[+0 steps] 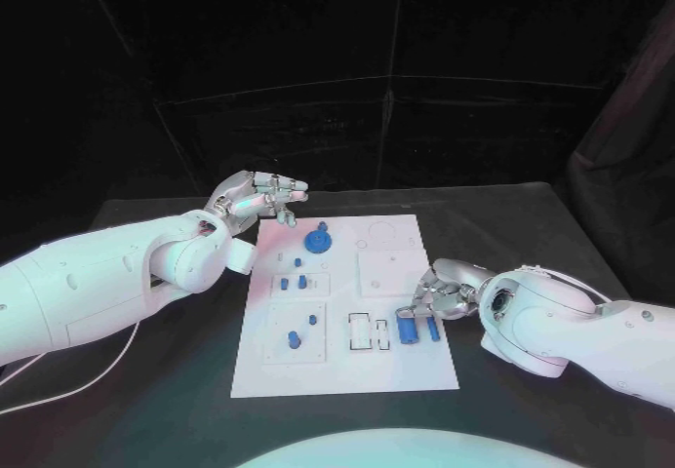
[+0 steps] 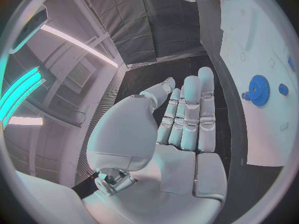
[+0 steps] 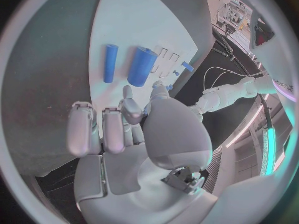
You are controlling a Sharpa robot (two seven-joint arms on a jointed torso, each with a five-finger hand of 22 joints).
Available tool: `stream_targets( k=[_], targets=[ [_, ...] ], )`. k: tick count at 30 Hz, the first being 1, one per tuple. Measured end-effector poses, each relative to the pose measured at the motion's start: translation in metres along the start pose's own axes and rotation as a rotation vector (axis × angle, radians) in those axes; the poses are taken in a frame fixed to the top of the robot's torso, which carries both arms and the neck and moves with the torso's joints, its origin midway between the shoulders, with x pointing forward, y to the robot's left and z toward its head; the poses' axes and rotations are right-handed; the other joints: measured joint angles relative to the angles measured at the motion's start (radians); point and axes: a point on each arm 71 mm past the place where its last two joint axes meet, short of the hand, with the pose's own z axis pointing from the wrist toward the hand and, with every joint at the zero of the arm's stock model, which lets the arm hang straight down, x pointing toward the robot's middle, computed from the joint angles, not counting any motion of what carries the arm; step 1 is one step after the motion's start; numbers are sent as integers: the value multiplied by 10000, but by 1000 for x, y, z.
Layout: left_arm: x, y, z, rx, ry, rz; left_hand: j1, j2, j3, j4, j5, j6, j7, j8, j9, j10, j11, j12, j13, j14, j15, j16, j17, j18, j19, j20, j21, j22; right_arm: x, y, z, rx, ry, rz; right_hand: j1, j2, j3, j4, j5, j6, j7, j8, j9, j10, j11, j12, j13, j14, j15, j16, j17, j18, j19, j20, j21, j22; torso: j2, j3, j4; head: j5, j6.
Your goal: Assemble the parts on the task board
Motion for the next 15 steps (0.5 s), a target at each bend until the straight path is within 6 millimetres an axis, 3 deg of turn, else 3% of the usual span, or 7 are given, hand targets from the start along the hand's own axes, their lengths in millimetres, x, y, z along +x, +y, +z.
stream_targets(
  k=[15],
  targets=[
    [-4, 0, -3, -33, -77, 16, -33, 34, 28, 28, 0, 0, 0, 0, 0, 0, 0, 0, 0, 0, 0, 0, -7, 0, 0, 0, 0, 1, 11, 0, 6, 194, 333, -518, 0, 0, 0, 0, 0, 1, -1, 79, 82, 0, 0, 0, 36, 0, 1, 37, 36, 1, 34, 35, 39, -1, 10, -9, 1, 72, -69]
  ],
)
